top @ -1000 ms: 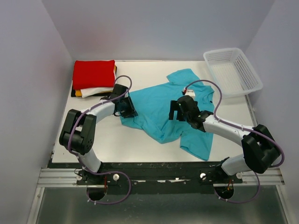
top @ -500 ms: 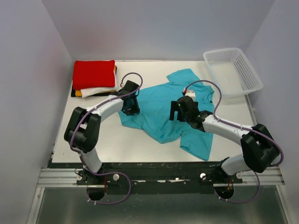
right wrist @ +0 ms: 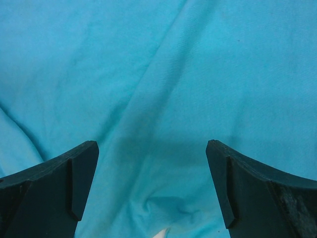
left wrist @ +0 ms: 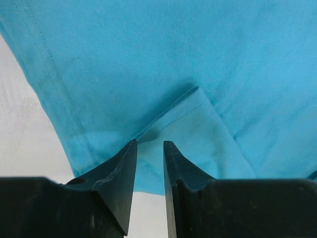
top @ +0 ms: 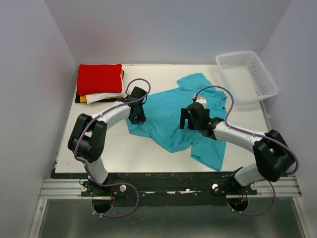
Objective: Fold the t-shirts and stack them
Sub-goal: Flatten out the tshirt
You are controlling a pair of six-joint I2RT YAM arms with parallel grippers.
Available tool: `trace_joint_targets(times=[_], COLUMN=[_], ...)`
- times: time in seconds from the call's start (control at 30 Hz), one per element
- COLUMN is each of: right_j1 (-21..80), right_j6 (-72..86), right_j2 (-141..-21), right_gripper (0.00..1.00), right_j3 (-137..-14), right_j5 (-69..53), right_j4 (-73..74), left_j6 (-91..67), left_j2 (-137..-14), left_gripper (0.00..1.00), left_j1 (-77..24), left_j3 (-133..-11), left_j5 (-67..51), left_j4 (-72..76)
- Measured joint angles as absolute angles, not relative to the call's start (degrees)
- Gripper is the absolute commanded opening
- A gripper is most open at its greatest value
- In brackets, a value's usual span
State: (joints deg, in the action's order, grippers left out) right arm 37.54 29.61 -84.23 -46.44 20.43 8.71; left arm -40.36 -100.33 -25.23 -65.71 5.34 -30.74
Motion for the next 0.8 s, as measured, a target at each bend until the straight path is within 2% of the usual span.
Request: trace_joint_targets(times=[0.8], right_j1=[37.5], right_j6=[29.6], right_j2=[-84.9], right_gripper=[1.0], right_j3=[-46.4], right_j5=[20.8], right_j4=[9.0], left_j6=[-41.0], left_j2=[-99.7], left_gripper=[0.29], left_j1=[-24.8], left_j3=[-64.3], left_j5=[6.0], left_j4=[-30.2])
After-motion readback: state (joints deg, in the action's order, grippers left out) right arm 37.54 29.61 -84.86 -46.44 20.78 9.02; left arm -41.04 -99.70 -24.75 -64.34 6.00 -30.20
